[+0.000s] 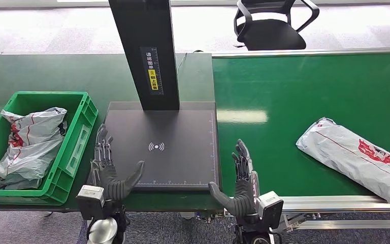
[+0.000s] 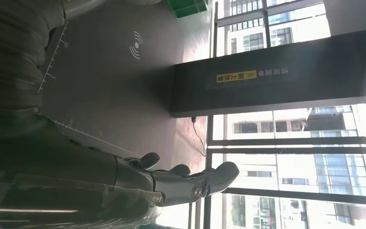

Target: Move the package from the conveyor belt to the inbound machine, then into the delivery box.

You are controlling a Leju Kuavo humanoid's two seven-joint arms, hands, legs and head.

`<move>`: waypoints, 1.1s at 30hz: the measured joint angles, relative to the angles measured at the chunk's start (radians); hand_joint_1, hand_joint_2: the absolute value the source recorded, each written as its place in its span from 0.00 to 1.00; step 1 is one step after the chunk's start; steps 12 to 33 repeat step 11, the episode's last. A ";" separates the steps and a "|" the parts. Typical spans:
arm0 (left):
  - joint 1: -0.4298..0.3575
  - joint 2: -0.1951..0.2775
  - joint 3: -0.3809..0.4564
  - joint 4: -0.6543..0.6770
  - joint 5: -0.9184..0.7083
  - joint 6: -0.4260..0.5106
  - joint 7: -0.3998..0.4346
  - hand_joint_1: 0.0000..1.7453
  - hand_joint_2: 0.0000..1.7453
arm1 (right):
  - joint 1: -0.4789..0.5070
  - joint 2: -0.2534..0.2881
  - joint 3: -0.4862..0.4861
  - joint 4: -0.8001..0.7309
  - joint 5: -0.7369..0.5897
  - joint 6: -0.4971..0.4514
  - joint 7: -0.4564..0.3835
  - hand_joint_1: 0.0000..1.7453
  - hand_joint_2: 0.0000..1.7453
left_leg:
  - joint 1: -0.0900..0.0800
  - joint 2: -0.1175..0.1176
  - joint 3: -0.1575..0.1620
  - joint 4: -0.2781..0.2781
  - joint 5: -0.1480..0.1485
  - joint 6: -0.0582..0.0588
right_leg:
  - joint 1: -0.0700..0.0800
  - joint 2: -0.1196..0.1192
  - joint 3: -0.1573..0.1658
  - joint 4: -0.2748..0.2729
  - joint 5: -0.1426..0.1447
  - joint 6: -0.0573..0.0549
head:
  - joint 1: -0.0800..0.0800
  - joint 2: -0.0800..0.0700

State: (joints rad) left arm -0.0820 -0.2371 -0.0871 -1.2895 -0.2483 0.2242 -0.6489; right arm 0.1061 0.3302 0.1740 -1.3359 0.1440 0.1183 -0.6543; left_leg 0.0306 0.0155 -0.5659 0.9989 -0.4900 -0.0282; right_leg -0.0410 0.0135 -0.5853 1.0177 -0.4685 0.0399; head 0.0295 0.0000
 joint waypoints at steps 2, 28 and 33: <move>-0.024 0.000 0.000 0.012 0.009 0.011 -0.001 0.00 1.00 | -0.009 -0.002 0.009 0.018 -0.004 -0.004 -0.004 0.00 1.00 | 0.000 0.000 0.000 0.000 0.000 0.000 | 0.000 0.000 0.000 0.000 0.000 0.000 | 0.000 0.000; -0.087 0.002 -0.008 0.035 0.034 0.058 -0.015 0.00 1.00 | -0.040 -0.014 0.037 0.074 -0.030 -0.022 -0.011 0.00 1.00 | 0.000 0.000 0.000 0.000 0.000 0.000 | 0.000 0.000 0.000 0.000 0.000 0.000 | 0.000 0.000; -0.087 0.002 -0.008 0.035 0.034 0.058 -0.015 0.00 1.00 | -0.040 -0.014 0.037 0.074 -0.030 -0.022 -0.011 0.00 1.00 | 0.000 0.000 0.000 0.000 0.000 0.000 | 0.000 0.000 0.000 0.000 0.000 0.000 | 0.000 0.000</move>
